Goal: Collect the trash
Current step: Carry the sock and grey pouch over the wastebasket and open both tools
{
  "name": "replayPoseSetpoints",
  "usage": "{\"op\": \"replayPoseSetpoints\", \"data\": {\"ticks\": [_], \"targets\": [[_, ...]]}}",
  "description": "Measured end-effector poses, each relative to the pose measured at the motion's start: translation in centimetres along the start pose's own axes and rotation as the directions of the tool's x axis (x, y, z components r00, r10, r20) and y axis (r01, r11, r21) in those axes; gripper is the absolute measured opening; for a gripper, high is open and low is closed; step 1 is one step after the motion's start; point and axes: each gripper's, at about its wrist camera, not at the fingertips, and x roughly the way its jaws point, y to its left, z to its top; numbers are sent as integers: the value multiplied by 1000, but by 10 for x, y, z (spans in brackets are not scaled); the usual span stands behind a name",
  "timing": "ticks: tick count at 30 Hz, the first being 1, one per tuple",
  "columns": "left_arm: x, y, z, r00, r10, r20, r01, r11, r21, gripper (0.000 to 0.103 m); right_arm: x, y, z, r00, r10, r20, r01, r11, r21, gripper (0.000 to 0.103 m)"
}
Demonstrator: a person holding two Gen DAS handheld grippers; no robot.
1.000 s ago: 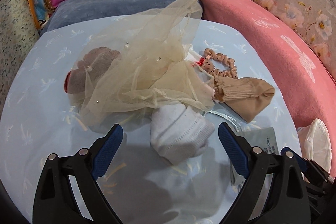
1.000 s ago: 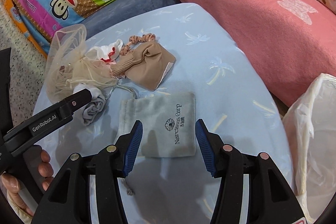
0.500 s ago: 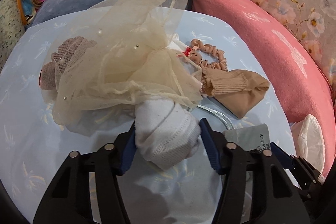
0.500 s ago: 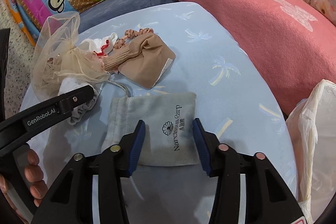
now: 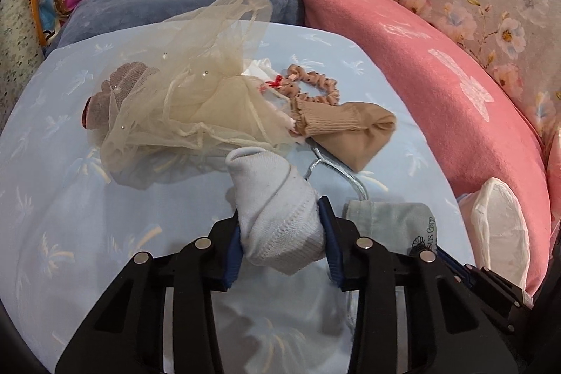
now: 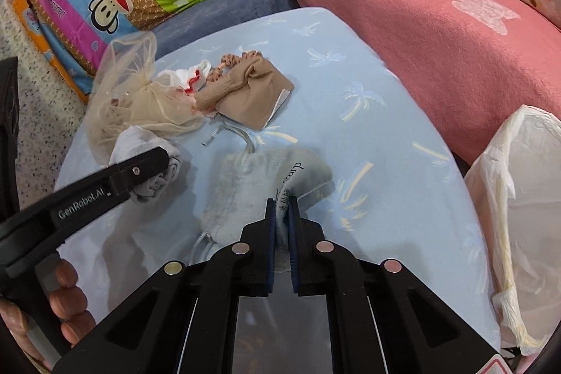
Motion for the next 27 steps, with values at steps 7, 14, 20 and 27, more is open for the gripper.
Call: {"op": "replayPoseSetpoints", "data": {"ticks": [7, 14, 20, 27], "targets": [[-19, -23, -7, 999, -21, 26, 20, 999, 28, 38, -46, -7, 3, 997, 18, 79, -19, 1000, 16, 7], [-35, -52, -12, 997, -40, 59, 35, 997, 74, 38, -86, -20, 3, 989, 24, 145, -29, 999, 35, 7], [-44, -78, -17, 995, -61, 74, 53, 992, 114, 38, -111, -34, 5, 982, 13, 188, -24, 998, 54, 7], [-51, -104, -22, 993, -84, 82, 70, 985, 160, 38, -138, -62, 5, 973, -9, 230, -12, 996, 92, 7]]}}
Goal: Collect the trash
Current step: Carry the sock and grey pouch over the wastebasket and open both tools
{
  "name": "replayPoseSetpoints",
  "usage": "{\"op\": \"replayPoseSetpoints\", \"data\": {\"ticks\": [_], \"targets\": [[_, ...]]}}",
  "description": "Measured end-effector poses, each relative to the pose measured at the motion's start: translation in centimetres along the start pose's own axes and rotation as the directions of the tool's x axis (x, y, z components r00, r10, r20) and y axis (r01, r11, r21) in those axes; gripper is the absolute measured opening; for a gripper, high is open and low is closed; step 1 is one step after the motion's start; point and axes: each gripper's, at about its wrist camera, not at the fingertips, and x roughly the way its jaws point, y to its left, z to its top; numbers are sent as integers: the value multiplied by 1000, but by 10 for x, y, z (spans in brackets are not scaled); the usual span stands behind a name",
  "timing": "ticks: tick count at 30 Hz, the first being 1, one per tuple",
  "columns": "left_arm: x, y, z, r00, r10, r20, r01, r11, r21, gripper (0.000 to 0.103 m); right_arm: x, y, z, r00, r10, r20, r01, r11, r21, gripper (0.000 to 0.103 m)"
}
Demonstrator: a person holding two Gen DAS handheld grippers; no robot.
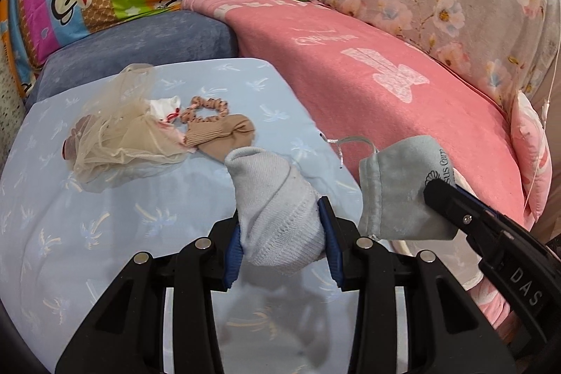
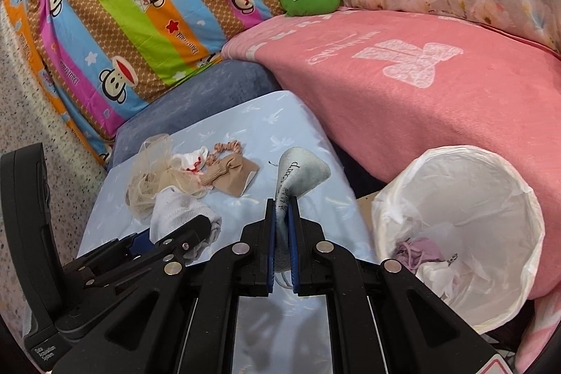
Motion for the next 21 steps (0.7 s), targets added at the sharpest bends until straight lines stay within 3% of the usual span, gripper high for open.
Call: {"op": "replayPoseSetpoints", "data": {"ticks": [21], "targets": [[11, -107, 0, 995, -101, -19, 103, 977, 185, 39, -54, -98, 9, 990, -113, 81, 102, 987, 120, 7]]}}
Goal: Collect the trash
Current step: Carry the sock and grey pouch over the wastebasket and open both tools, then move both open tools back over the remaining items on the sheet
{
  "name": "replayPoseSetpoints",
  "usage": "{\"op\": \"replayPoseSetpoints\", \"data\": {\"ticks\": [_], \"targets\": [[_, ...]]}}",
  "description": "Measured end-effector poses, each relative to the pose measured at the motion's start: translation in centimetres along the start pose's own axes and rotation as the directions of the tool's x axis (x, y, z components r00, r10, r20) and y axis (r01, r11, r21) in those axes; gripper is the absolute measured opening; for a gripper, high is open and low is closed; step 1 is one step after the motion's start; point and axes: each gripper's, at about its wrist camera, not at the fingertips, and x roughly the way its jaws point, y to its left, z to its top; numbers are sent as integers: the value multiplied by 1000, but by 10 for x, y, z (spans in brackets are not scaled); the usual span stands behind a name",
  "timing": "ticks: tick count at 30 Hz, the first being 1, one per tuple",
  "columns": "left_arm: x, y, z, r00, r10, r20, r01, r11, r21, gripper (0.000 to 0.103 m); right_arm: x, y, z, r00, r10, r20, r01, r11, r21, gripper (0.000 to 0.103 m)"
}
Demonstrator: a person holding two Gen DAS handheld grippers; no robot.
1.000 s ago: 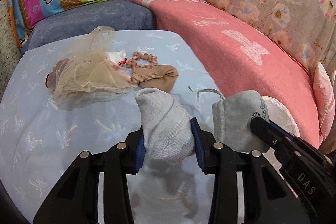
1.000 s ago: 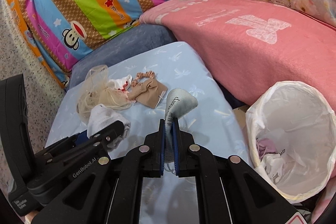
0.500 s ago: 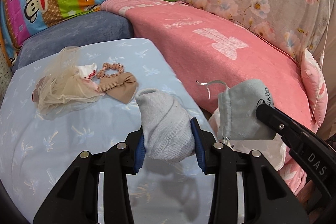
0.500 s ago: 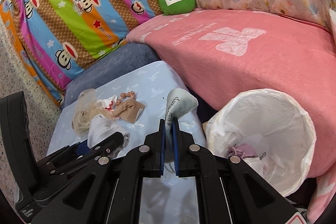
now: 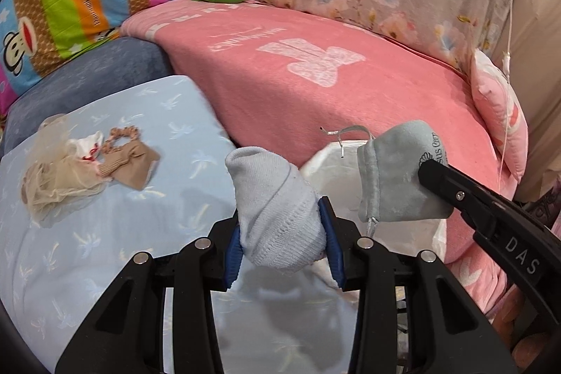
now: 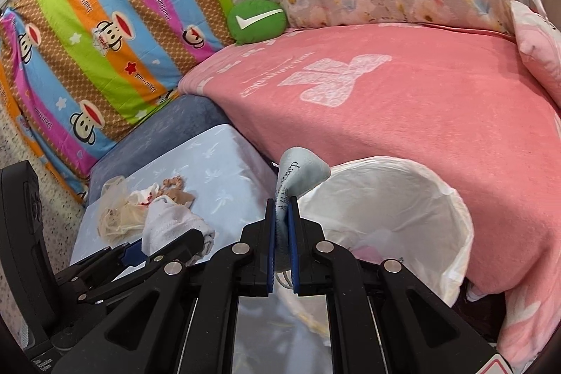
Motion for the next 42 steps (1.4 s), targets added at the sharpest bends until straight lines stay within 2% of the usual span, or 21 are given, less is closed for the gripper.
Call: {"op": "replayPoseSetpoints", "data": {"ticks": [11, 15, 17, 22, 27, 33, 42], "targets": [[19, -46, 3, 998, -61, -31, 64, 993, 98, 41, -3, -43, 2, 999, -47, 1, 47, 998, 43, 7], [26, -56, 4, 996, -70, -46, 75, 991, 110, 46, -5, -50, 1, 998, -56, 4, 55, 997, 54, 7], [27, -58, 3, 996, -71, -53, 77, 990, 117, 50, -5, -53, 2, 998, -58, 5, 57, 997, 60, 8], [26, -61, 5, 997, -66, -37, 70, 990, 122, 67, -5, -59, 3, 998, -58, 8, 57, 996, 75, 12], [24, -57, 6, 999, -51, -18, 53, 993, 110, 78, -6, -58, 4, 999, -52, 8, 51, 996, 79, 13], [21, -48, 7, 999, -35, -7, 35, 996, 86, 78, -7, -51, 2, 999, -48, 7, 48, 997, 65, 20], [11, -31, 4, 1000, -14, 11, 13, 998, 53, 78, -4, -33, 1, 999, -32, -6, 32, 999, 30, 25]]}}
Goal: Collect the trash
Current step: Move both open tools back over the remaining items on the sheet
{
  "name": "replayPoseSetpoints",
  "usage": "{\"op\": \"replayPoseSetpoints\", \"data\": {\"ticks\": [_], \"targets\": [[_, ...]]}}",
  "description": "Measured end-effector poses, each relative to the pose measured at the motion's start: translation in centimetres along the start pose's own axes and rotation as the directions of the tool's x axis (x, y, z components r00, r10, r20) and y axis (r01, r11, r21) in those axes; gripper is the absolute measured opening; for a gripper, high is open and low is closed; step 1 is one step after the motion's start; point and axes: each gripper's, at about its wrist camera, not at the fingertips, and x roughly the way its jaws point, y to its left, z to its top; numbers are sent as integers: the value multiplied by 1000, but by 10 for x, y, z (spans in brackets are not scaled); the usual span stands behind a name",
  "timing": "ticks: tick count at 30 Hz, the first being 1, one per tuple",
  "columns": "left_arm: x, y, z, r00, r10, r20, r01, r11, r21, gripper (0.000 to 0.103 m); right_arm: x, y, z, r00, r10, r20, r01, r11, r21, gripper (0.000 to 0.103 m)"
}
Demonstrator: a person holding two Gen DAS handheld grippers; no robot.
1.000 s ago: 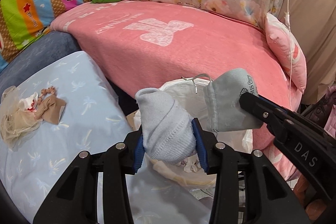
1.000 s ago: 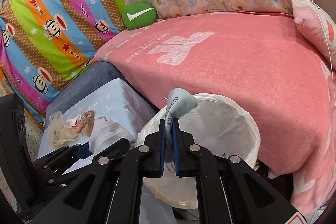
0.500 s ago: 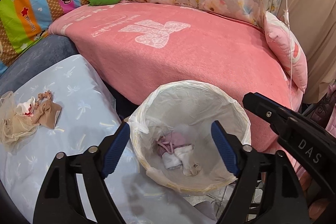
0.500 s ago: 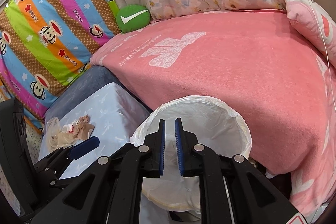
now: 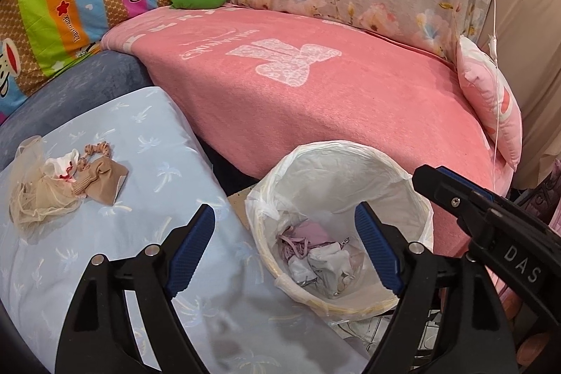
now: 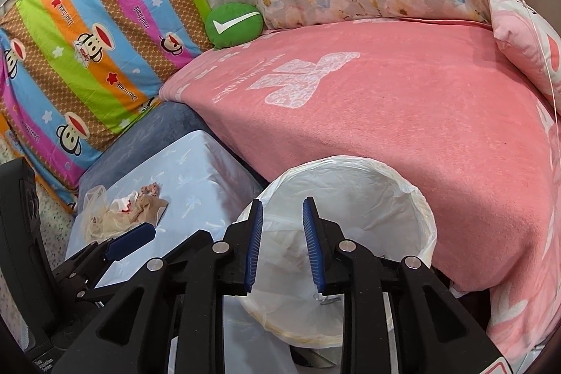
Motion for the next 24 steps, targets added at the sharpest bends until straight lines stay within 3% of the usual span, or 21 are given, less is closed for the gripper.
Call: {"op": "replayPoseSetpoints", "data": {"ticks": [24], "targets": [[-28, 85, -17, 997, 77, 30, -71, 985, -160, 78, 13, 66, -11, 999, 35, -42, -39, 994, -100, 30]]}}
